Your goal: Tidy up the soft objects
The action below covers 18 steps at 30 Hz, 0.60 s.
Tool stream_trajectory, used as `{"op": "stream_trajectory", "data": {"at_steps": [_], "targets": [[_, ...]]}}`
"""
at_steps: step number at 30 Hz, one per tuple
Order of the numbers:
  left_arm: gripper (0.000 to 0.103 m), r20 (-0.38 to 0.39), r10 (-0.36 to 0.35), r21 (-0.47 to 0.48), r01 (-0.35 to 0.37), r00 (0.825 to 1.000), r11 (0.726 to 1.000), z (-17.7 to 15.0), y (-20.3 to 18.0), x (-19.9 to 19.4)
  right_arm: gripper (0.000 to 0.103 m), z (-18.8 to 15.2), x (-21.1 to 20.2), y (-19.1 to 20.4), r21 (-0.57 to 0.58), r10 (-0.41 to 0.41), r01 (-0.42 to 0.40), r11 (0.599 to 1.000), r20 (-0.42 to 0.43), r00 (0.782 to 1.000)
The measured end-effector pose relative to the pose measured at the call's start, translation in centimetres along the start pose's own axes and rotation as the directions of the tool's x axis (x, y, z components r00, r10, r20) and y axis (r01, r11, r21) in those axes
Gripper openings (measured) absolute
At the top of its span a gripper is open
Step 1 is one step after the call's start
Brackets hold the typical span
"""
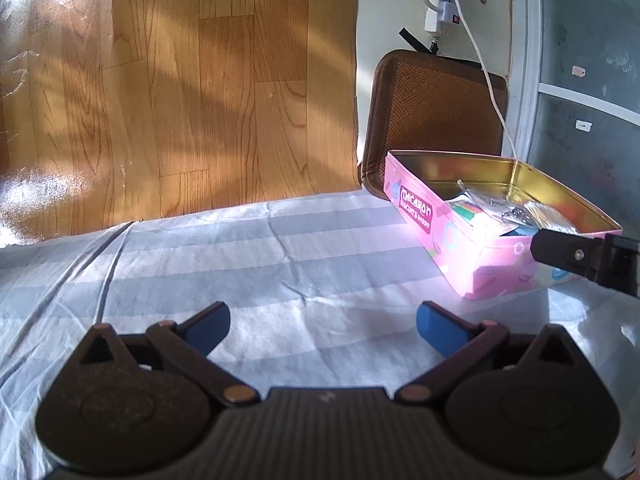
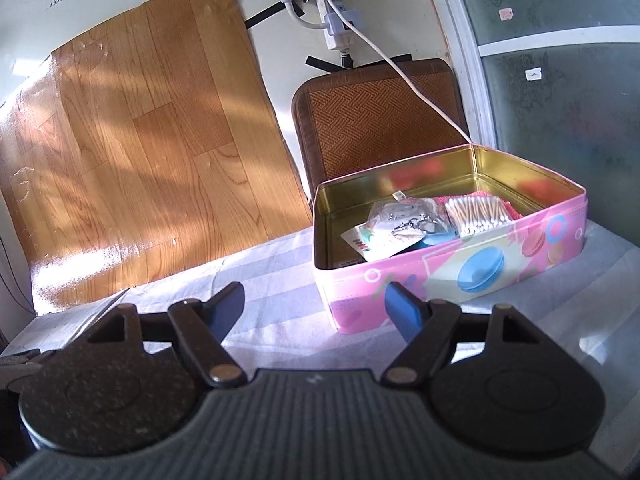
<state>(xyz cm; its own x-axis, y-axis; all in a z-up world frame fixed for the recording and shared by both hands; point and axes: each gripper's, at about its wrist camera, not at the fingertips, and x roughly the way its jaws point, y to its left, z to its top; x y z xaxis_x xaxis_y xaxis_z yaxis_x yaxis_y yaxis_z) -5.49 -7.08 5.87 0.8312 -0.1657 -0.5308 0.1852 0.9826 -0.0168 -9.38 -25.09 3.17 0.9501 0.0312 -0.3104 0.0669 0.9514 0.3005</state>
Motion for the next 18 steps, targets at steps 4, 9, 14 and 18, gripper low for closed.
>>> {"op": "stream_trajectory", "data": {"at_steps": [4,9,14,18], "targets": [[0.103,0.02,0.008,0.02,-0.008,1.0,1.0,0.0,-0.2,-0.6,0.08,-0.1,-0.2,0.1,0.001,0.001,-0.001,1.0,0.001,1.0],[0.103,0.049,0.021,0.037,-0.023,0.999,0.999,0.0,-0.5,-1.3,0.081,-0.2,-0.3,0.0,0.008,0.001,-0.001,1.0,0.002,1.0],[0.103,0.063,0.04,0.028,-0.042,0.997,0.999,0.3,-0.4,-1.8,0.081,-0.2,-0.5,-0.3,0.015,0.002,-0.002,1.0,0.004,1.0],[0.103,0.082,0.067,0.02,-0.069,0.994,0.997,0.4,-0.3,-2.2,0.082,-0.2,-0.6,-0.3,0.015,0.002,-0.002,1.0,0.008,1.0]]}}
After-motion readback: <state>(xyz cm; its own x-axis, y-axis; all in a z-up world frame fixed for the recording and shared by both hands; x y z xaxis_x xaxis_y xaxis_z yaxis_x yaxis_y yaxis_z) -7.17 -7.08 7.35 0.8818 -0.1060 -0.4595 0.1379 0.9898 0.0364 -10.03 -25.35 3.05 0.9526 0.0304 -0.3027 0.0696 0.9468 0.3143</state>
